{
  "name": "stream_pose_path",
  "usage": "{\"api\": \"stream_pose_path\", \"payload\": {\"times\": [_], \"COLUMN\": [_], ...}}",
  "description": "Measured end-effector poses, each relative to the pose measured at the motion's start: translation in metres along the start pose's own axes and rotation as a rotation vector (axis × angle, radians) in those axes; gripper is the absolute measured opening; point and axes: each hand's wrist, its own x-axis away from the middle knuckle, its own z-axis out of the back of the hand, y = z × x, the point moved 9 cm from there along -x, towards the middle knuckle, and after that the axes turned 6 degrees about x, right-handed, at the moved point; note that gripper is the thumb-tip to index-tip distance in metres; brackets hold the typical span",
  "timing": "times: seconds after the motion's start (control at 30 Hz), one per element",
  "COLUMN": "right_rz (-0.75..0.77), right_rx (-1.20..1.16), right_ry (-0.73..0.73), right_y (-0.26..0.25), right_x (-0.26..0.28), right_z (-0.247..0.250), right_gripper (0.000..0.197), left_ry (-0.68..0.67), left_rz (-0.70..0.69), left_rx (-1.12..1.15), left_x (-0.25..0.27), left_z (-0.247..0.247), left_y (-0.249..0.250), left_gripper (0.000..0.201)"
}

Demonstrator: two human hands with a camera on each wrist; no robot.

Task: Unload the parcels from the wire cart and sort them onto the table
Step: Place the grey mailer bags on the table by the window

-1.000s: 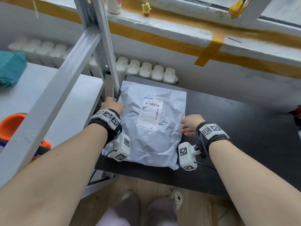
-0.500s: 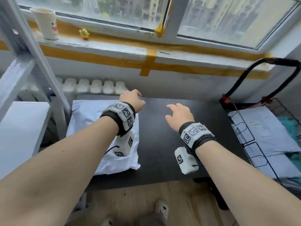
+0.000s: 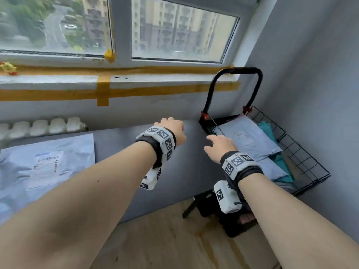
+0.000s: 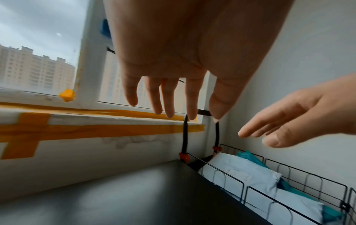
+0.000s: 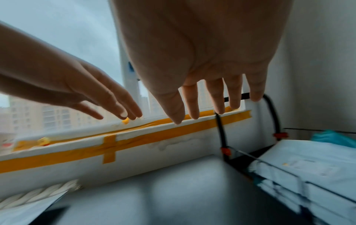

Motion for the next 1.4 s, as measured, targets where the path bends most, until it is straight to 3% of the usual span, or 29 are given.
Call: {"api": "stream_pose_path", "payload": {"times": [0.4, 0.67, 0.9, 1.13, 1.4], "right_rz": [-0.114, -0.131, -0.121, -0.115, -0.101], "right_rx": [-0.155, -0.184, -0.211, -0.173, -0.235], "right_ry": [0.007, -0.014, -0.046, -0.131, -0.234], "right_y": [0.257, 0.353, 0.401, 0.444, 0.442], "right_x": [0.016, -0.008, -0.063, -0.168, -0.292], "right_z": [0.018, 0.013, 0.004, 0.001, -0.030], "right_gripper": [0.045, 0.040, 0.039, 0.031, 0.034], "left_ry": [-0.058, -0.069, -0.103, -0.129, -0.162], "left_rz": [-0.117, -0.163, -0.139, -0.035, 0.205], "left_rx": [-0.005, -0.012, -0.031, 0.142, 0.336], "left_x": [-0.024, -0.053, -0.129, -0.252, -0.361], "left_z": [-0.082, -0.128, -0.163, -0.184, -0.207], "left_y": [0.243, 0.343, 0.378, 0.391, 0.340], "left_gripper": [0.038, 0.044, 0.044, 0.042, 0.041]}}
